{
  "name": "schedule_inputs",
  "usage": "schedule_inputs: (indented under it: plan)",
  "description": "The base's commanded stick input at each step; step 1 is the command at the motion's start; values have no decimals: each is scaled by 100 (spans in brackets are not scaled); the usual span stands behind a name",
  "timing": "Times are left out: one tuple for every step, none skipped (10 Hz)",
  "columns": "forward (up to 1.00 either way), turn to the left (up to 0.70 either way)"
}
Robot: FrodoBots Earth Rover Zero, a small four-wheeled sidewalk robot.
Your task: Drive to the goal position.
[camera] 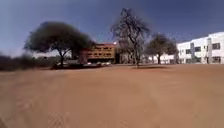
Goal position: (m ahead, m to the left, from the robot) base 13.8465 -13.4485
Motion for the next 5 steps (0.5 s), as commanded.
schedule_inputs:
  plan:
    - [100,0]
    - [100,0]
    - [100,0]
    - [100,0]
    - [100,0]
